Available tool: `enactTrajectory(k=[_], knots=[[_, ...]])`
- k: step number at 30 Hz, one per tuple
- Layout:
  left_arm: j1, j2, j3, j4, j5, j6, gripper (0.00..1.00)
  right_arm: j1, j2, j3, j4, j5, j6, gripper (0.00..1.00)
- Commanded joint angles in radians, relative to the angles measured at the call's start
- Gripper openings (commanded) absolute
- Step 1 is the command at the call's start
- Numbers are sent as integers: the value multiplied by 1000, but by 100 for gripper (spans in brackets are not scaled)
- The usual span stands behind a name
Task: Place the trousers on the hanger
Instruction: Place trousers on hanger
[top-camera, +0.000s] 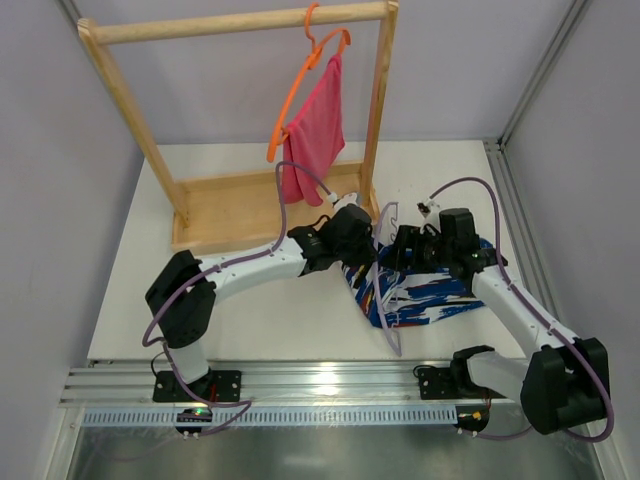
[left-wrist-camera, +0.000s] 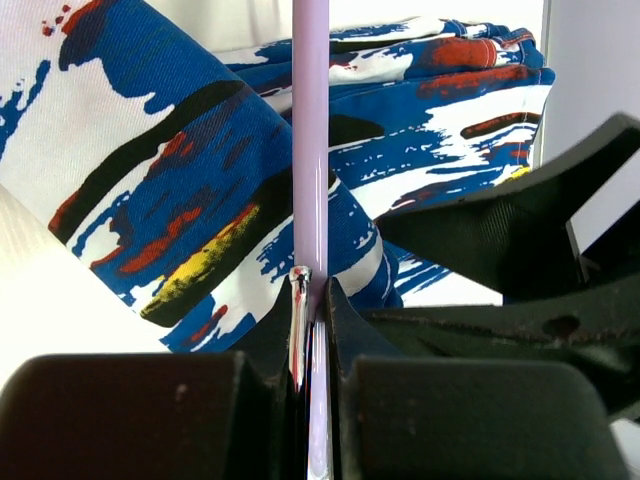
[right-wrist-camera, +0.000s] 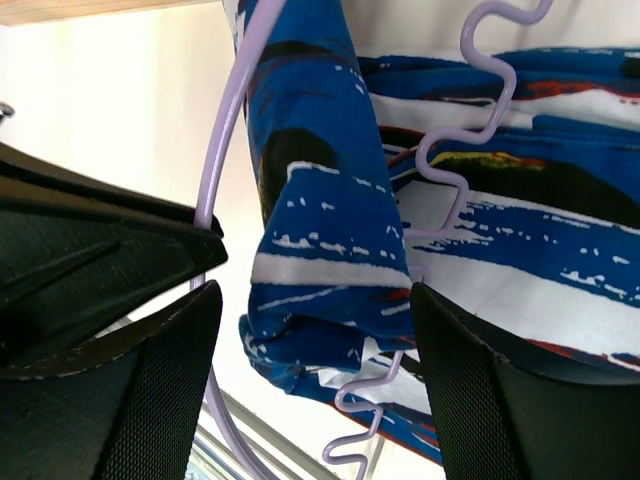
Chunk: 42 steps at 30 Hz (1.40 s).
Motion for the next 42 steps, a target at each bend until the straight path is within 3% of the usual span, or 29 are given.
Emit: enactTrajectory(k=[1, 9, 12, 13, 14, 18, 21, 29, 37, 40, 41, 42], knots=[[-2, -12, 28, 24, -1, 12, 0, -1, 62, 87, -25, -5, -31, 79], [-2, -8, 27, 29, -1, 9, 0, -4, 133, 81, -3, -80, -53, 79], [-2, -4, 28, 30, -2, 7, 0, -12, 125, 81, -3, -82, -50, 70], [-2, -4, 31, 29, -2, 6, 0, -12, 107, 79, -6, -77, -44, 64], [-2, -2, 31, 23, -4, 6, 0, -16, 95, 71, -17, -53, -36, 49], [-2, -8, 37, -16, -30, -4, 0, -16, -8, 23, -66, 30, 10, 19], [-2, -13, 39, -50, -62, -14, 0, -16, -85, -44, -103, 126, 47, 4], [-2, -13, 33, -91, -113, -40, 1, -15, -338, -267, -121, 369, 301, 4], [-3, -15, 27, -117, -133, -51, 0, -16, -701, -324, -265, 558, 487, 4], [-3, -16, 22, -108, -114, -37, 0, -16, -731, -320, -302, 567, 535, 16], [-3, -21, 13, -41, -99, -22, 0, -16, -731, -311, -311, 566, 532, 35], [-5, -25, 2, -10, -59, 1, 0, -16, -725, -283, -313, 551, 525, 45]])
